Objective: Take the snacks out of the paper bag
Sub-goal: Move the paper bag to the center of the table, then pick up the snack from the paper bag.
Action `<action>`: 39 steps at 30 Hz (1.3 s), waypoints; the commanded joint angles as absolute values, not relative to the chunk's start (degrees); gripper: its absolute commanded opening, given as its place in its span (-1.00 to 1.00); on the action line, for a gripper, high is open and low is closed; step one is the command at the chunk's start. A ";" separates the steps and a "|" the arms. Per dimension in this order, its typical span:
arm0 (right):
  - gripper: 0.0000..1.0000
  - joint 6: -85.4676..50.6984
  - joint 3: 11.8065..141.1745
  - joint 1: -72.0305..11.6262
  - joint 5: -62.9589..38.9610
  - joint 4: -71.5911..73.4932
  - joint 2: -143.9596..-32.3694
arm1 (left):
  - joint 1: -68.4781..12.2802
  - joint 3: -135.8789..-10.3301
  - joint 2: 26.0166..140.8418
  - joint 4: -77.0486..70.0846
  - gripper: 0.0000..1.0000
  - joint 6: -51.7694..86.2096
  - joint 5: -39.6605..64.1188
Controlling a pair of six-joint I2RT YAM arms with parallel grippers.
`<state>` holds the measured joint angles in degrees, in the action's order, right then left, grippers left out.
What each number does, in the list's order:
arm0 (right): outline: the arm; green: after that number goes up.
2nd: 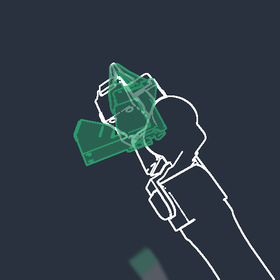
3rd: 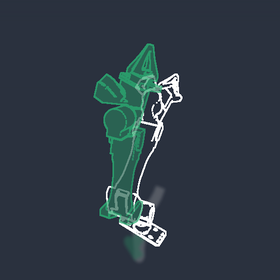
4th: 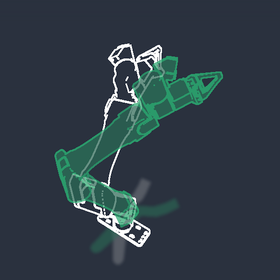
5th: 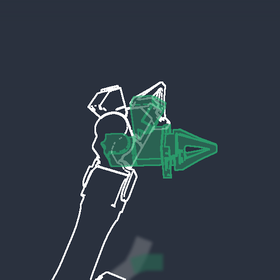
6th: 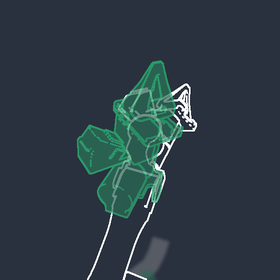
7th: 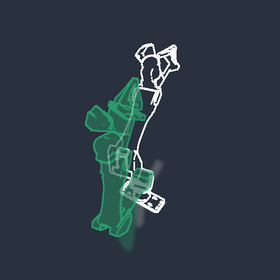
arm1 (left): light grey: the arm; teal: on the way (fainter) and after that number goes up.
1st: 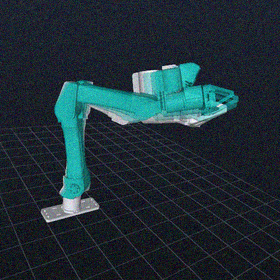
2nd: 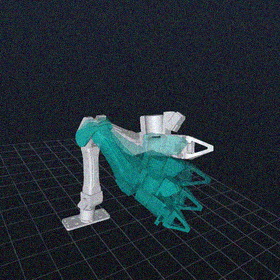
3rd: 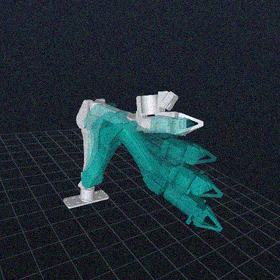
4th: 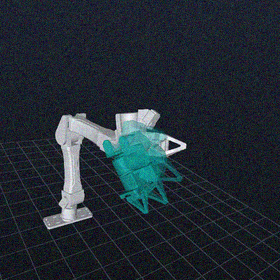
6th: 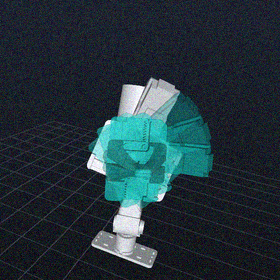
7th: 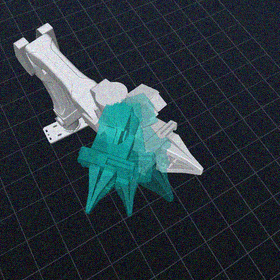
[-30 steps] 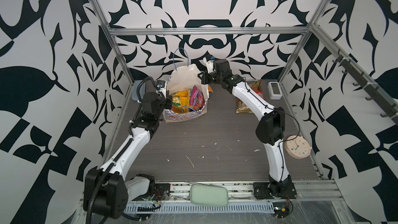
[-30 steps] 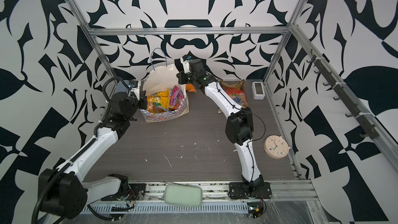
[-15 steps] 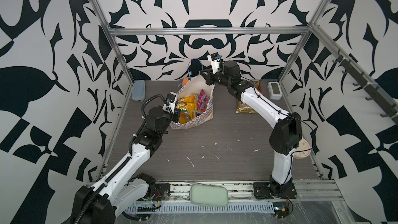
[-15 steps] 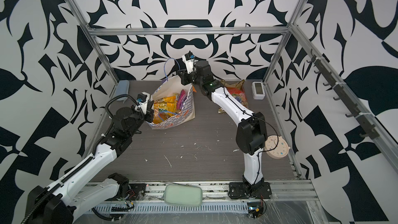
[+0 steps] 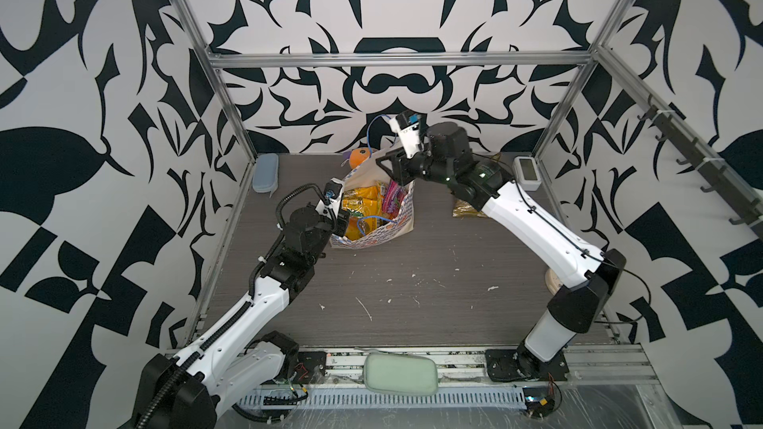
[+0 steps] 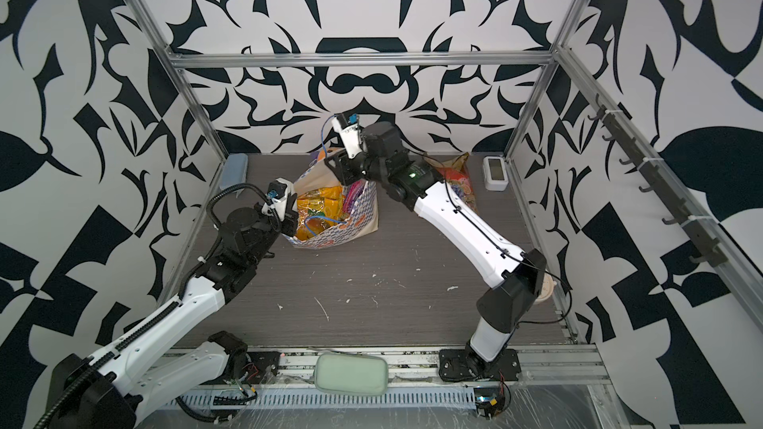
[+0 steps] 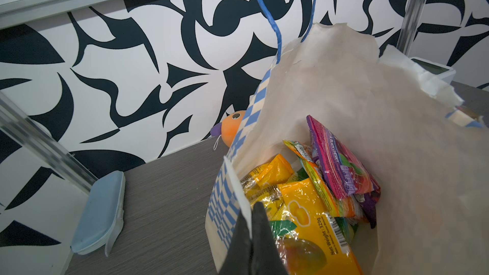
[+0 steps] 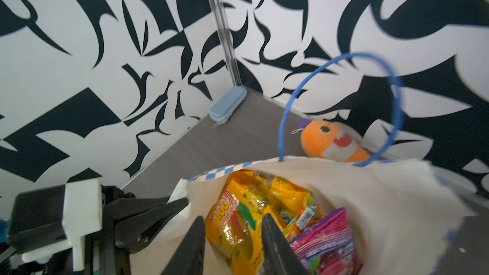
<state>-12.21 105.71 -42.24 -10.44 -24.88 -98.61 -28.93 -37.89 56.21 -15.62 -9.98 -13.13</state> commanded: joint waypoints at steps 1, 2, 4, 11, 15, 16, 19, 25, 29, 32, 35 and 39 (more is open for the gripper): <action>-0.22 -18.61 107.25 -42.61 -1.41 -33.46 -104.32 | -29.48 -38.35 54.14 -26.83 -1.00 -11.34 -12.93; -0.22 -19.94 107.91 -42.80 0.45 -34.16 -105.57 | -29.44 -38.37 54.14 -26.76 -1.00 -11.49 -12.88; -0.22 -21.33 109.29 -42.81 1.86 -34.94 -108.01 | -29.52 -38.27 54.02 -26.74 -1.00 -11.60 -12.82; -0.26 -24.64 109.58 -42.89 6.21 -42.15 -112.36 | -29.74 -37.88 52.44 -26.69 -1.00 -11.69 -13.04; -0.25 -27.33 100.46 -42.89 7.20 -38.95 -107.55 | -30.09 -36.83 51.40 -25.44 -1.00 -11.51 -9.04; -0.25 -27.97 98.76 -42.89 7.56 -38.39 -106.44 | -30.63 -36.86 51.13 -24.24 -1.00 -11.22 -8.84; -0.25 -29.20 92.87 -42.90 10.10 -36.53 -102.50 | -33.28 -35.22 49.12 -22.85 -1.00 -10.07 -10.92; -0.09 -34.73 77.51 -41.47 14.63 -25.22 -91.95 | -40.62 -31.00 46.30 -22.17 -1.00 -13.71 -19.89; 0.27 -35.16 80.68 -40.34 12.90 -26.82 -93.19 | -42.26 -30.76 47.34 -22.18 -1.00 -15.29 -21.94; 0.29 -35.70 82.80 -39.90 11.68 -27.54 -95.34 | -43.03 -30.81 48.42 -23.56 -1.00 -16.07 -22.34; 0.44 -36.40 85.80 -39.89 12.04 -29.93 -96.91 | -43.77 -30.67 48.95 -24.09 -1.00 -16.70 -22.94; 0.71 -36.99 91.02 -39.90 17.58 -34.38 -100.15 | -44.03 -30.50 48.26 -24.01 -1.00 -16.70 -22.68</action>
